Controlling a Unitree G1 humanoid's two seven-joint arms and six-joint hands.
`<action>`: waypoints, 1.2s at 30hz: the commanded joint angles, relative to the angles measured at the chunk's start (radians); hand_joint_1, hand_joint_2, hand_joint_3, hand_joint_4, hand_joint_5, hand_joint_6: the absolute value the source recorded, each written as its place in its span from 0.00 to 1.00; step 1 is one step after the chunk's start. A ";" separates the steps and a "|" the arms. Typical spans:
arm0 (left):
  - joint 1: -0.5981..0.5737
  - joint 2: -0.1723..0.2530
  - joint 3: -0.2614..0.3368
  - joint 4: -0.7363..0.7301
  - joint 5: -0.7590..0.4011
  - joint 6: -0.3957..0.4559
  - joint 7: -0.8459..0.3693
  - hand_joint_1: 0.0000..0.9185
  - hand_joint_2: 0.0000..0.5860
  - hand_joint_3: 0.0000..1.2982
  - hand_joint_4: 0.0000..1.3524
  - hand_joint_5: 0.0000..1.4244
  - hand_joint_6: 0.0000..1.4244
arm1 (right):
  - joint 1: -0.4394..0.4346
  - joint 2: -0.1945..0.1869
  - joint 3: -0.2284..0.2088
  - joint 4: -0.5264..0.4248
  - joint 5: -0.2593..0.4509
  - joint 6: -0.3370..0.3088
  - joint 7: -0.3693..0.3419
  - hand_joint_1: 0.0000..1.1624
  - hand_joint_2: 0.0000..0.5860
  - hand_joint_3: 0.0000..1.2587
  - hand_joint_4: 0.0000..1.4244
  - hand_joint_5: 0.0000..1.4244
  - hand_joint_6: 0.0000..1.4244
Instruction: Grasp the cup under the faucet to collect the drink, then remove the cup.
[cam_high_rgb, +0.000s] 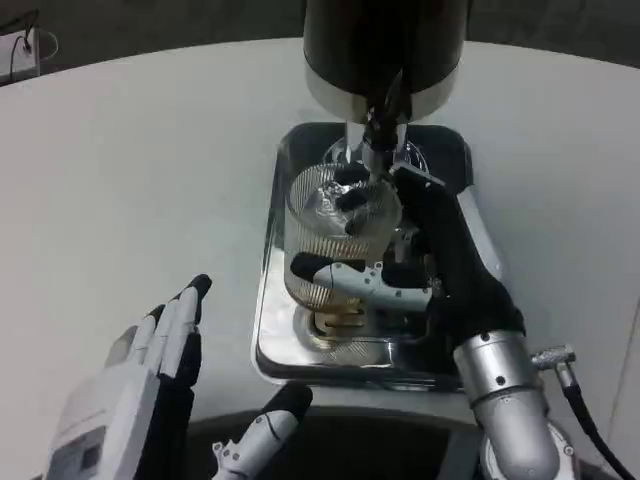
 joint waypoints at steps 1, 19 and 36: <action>-0.004 -0.003 -0.013 0.018 -0.001 0.008 -0.006 0.00 0.29 0.00 0.00 0.00 0.00 | 0.035 -0.003 0.010 -0.063 -0.004 -0.013 0.017 1.00 0.20 0.61 0.68 0.85 1.00; -0.009 -0.003 -0.028 0.021 0.007 -0.002 0.013 0.00 0.29 0.00 0.00 0.00 0.00 | 0.167 -0.020 0.024 -0.234 0.003 -0.008 0.100 1.00 0.17 0.63 0.69 0.85 1.00; 0.022 0.000 -0.050 -0.006 0.046 -0.028 0.053 0.00 0.28 0.00 0.00 0.00 0.00 | 0.326 -0.095 -0.056 -0.455 0.088 -0.028 0.191 1.00 0.18 0.64 0.69 0.86 1.00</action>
